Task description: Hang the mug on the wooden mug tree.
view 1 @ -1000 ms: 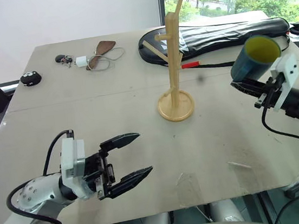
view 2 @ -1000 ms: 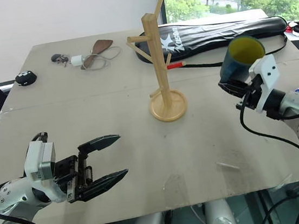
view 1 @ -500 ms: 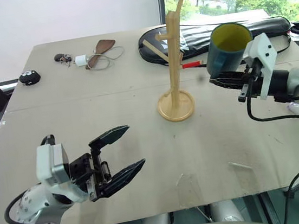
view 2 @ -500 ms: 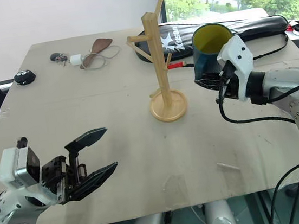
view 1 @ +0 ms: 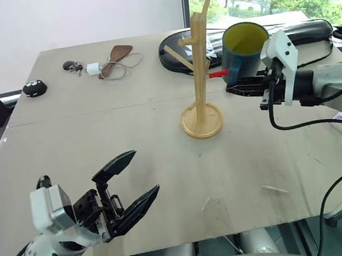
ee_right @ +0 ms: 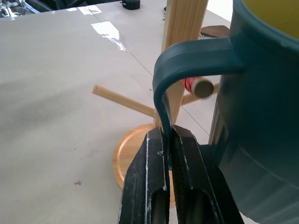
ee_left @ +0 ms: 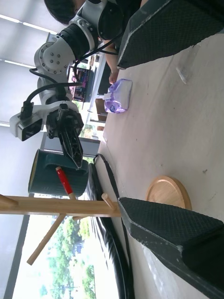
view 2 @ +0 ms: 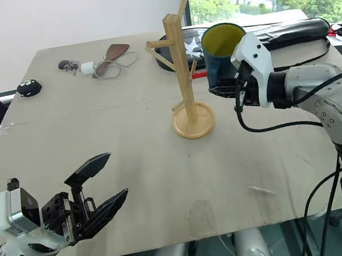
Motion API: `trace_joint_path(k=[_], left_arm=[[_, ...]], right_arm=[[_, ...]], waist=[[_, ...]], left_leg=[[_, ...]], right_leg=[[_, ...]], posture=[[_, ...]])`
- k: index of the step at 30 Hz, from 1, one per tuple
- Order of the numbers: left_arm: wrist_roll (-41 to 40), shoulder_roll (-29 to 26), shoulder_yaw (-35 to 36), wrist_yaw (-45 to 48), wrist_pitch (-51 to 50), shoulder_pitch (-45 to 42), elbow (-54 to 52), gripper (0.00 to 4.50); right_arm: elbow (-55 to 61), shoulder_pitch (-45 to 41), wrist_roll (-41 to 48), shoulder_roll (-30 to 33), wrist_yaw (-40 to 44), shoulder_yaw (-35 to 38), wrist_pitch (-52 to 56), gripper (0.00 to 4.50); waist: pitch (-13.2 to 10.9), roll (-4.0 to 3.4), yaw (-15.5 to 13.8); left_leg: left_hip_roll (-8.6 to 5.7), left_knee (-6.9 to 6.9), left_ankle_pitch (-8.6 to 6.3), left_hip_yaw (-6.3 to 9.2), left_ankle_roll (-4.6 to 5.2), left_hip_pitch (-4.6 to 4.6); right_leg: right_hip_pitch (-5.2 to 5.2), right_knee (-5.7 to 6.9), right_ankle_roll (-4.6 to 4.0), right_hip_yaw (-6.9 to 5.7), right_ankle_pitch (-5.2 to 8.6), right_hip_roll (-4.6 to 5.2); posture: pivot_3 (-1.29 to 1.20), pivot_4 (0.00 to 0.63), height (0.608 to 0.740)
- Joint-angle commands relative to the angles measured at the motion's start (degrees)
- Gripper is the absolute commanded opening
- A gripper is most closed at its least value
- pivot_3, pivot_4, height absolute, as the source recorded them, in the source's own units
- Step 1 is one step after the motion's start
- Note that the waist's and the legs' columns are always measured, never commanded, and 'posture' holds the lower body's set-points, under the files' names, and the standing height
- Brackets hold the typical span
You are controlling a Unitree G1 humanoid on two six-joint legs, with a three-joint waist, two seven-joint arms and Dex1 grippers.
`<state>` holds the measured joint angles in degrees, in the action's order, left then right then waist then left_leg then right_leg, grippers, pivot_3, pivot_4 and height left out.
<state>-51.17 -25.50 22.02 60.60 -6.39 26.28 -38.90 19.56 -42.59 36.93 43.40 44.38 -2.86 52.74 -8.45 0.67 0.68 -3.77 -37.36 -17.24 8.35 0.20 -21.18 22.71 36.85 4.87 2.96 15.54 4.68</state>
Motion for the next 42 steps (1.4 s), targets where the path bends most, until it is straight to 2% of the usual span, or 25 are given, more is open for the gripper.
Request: trace_joint_path(k=[1, 9, 14, 15, 17, 19, 20, 24, 25, 31, 36, 42], left_arm=[[-0.48, -0.11, 0.84, -0.57, 1.67, 0.15, -1.51, 4.50], [0.16, -0.33, 0.51, -0.83, 2.81, 1.01, -1.53, 4.50], [0.47, -0.86, -0.22, -2.37, 2.36, 0.17, -2.27, 4.50], [0.43, -0.92, -0.26, -2.54, 2.32, 0.11, -2.27, 4.50], [0.31, -1.00, -0.36, -2.75, 2.27, 0.10, -2.16, 4.50], [0.29, -0.98, -0.57, -2.97, 2.17, 0.05, -2.00, 4.50], [0.26, -0.95, -0.62, -3.11, 2.12, 0.04, -1.93, 4.50], [-0.55, -1.71, -0.67, -4.51, 0.72, -0.26, -1.83, 4.50], [-0.82, -2.14, -0.76, -5.29, 0.04, -0.66, -2.08, 4.50], [-2.33, -5.05, -1.43, -7.55, -3.83, -2.62, -2.13, 4.50], [-2.55, -9.10, -1.51, -9.47, -9.26, -2.65, -0.98, 4.50], [1.03, -11.48, -0.28, -9.81, -11.52, 2.60, -1.15, 4.50]], right_arm=[[-0.30, -3.37, -0.38, -1.04, -0.08, -0.94, 1.32, 0.07], [-1.64, -5.98, -2.32, -3.02, -1.24, -4.11, 3.54, 0.07], [-2.83, -7.17, -4.59, -2.11, 1.09, -6.23, 2.75, 0.07], [-2.92, -7.18, -4.98, -2.06, 1.17, -6.12, 2.56, 0.60], [-2.73, -7.14, -4.85, -2.00, 1.46, -5.23, 2.79, 1.14], [-2.15, -6.81, -3.34, -2.10, 1.47, -3.17, 4.04, 1.99], [-1.61, -6.50, -2.30, -2.00, 1.47, -1.98, 5.01, 2.27], [4.25, -1.07, 2.65, 1.14, 2.06, 5.73, 7.23, 4.13], [5.57, 0.36, 4.07, 1.86, 2.41, 7.63, 7.41, 4.44], [11.31, 8.65, 9.77, 4.00, 2.30, 15.77, 6.79, 4.44], [13.55, 22.77, 10.62, 4.02, 3.07, 25.51, 2.12, 4.44], [9.84, 44.13, 2.69, 1.81, 10.91, 32.92, -15.40, 4.44]], waist=[[0.00, 0.00, 0.02], [0.00, 0.00, 0.07], [0.00, -0.01, 0.05], [0.00, -0.01, 0.03], [0.00, -0.01, 0.03], [0.00, -0.01, 0.04], [-0.01, -0.01, 0.04], [0.00, 0.00, -0.45], [0.00, 0.00, -0.50], [0.00, -0.01, -0.21], [0.00, 0.01, -0.39], [0.02, 0.03, -0.51]], left_leg=[[0.00, 0.00, 0.00, 0.00, 0.00, 0.01], [0.00, 0.03, 0.00, 0.00, 0.00, -0.03], [0.00, 0.01, 0.00, 0.00, 0.00, -0.02], [0.00, 0.01, 0.00, 0.00, 0.00, -0.02], [-0.01, 0.02, 0.00, 0.01, 0.00, -0.03], [-0.01, 0.02, 0.00, 0.01, 0.00, -0.03], [-0.01, 0.02, 0.00, 0.01, 0.00, -0.03], [-0.01, 0.02, 0.00, 0.09, 0.00, -0.09], [-0.01, 0.01, 0.00, 0.11, 0.00, -0.11], [0.00, -0.02, 0.00, 0.10, 0.00, -0.09], [-0.01, 0.00, 0.00, 0.08, 0.01, -0.06], [-0.03, 0.03, 0.00, -0.04, 0.02, -0.04]], right_leg=[[0.00, 0.01, 0.00, 0.00, 0.00, 0.00], [0.04, -0.02, 0.00, 0.00, 0.00, 0.01], [0.04, 0.01, 0.00, 0.00, 0.00, 0.00], [0.04, 0.01, 0.00, 0.00, 0.00, 0.00], [0.04, 0.00, 0.00, -0.02, 0.00, 0.00], [0.04, -0.01, 0.00, -0.01, 0.00, 0.00], [0.04, -0.01, 0.00, -0.01, 0.00, 0.00], [0.04, -0.03, 0.00, -0.10, 0.00, 0.01], [0.04, -0.05, 0.00, -0.13, 0.00, 0.02], [0.02, 0.00, 0.00, -0.13, 0.00, 0.00], [0.00, 0.01, 0.00, -0.11, 0.00, 0.00], [0.01, 0.00, 0.01, 0.02, 0.00, 0.00]], posture=[[0.00, 0.150, 0.740], [0.00, 0.150, 0.740], [0.00, 0.150, 0.740], [0.00, 0.150, 0.740], [0.00, 0.150, 0.740], [0.00, 0.150, 0.740], [0.00, 0.150, 0.740], [0.00, 0.150, 0.740], [0.00, 0.150, 0.740], [0.00, 0.150, 0.740], [0.00, 0.150, 0.740], [0.00, 0.150, 0.740]])
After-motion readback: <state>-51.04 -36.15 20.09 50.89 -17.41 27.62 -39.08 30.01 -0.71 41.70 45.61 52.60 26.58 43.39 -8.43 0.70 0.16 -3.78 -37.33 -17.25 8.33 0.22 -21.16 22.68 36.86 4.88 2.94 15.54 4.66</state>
